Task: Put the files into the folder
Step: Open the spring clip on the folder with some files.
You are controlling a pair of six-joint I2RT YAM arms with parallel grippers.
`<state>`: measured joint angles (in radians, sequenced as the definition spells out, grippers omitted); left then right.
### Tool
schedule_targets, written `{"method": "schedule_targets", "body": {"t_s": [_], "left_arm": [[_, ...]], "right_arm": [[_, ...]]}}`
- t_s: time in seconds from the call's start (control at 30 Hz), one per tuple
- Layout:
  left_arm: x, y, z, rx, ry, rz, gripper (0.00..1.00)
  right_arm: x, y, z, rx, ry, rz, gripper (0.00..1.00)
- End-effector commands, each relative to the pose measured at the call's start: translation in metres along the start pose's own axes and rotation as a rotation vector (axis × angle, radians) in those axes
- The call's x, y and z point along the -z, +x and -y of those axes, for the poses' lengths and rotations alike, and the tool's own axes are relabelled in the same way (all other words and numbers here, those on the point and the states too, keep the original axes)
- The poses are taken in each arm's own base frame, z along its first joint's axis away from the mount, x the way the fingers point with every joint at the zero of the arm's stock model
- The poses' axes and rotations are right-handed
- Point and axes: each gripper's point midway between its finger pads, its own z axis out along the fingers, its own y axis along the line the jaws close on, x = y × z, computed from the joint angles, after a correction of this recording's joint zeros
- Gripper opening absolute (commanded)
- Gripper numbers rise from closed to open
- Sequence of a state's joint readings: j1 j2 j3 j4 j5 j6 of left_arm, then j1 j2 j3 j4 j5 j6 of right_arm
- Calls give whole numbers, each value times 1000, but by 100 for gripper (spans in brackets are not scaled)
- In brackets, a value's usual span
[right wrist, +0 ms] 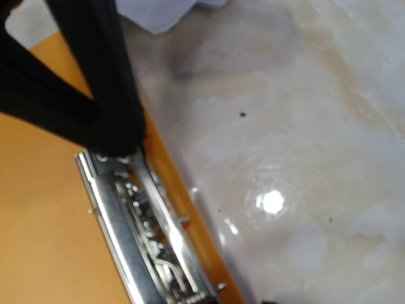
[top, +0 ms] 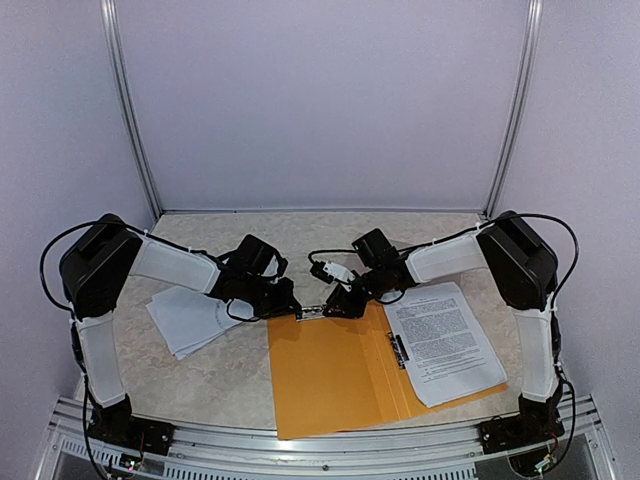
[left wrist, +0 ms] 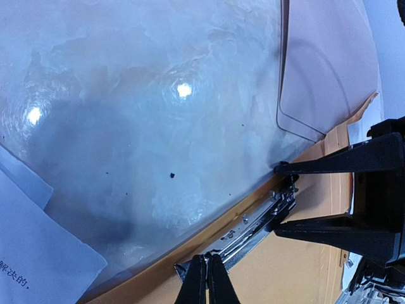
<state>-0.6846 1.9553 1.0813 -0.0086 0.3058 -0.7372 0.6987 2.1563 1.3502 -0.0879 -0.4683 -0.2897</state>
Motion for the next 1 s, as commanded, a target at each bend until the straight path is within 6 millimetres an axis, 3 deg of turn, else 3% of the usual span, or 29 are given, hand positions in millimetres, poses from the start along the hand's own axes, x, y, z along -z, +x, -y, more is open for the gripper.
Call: {"method": "schedule_targets", "body": {"t_s": [0.0,0.33,0.97], "left_arm": [[-14,96,-12,51,-28,-318,0],[-26,124,-40,93,-85,-396,0],[-8,149,-21,45,-68,-465,0]], "right_arm": [[-28,90,24,-166,149,-247,0],[-27,91,25,-174,157,-257,0],[-29,102,35,-271,225,-288,0]]}}
